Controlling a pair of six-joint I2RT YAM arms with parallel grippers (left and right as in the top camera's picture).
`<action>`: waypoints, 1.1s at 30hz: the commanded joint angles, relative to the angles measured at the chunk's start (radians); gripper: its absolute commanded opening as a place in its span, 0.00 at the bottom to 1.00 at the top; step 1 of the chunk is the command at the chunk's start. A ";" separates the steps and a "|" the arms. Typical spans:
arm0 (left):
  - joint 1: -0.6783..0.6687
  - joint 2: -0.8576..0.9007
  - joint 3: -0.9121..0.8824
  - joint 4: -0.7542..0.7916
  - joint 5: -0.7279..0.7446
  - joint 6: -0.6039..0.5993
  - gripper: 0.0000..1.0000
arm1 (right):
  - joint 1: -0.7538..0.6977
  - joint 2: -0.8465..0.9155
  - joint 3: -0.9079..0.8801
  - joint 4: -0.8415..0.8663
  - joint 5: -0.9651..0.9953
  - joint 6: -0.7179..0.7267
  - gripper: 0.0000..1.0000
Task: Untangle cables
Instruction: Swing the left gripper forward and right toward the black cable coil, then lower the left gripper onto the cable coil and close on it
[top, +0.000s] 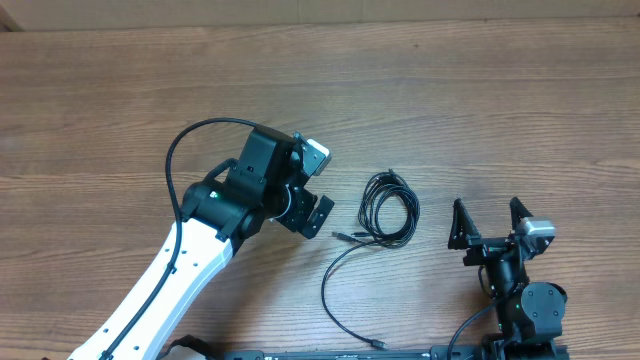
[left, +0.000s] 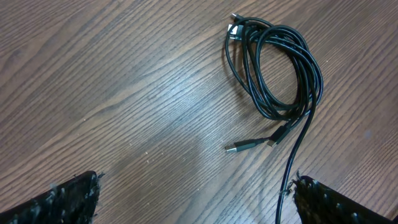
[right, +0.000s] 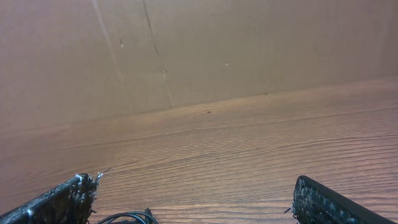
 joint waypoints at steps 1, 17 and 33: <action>-0.007 0.006 0.029 -0.001 0.002 0.026 1.00 | -0.004 -0.008 -0.010 0.005 0.009 -0.006 1.00; -0.145 0.126 0.052 0.121 0.034 0.000 1.00 | -0.004 -0.008 -0.010 0.005 0.010 -0.006 1.00; -0.152 0.398 0.378 -0.010 0.032 -0.078 1.00 | -0.004 -0.008 -0.010 0.005 0.010 -0.006 1.00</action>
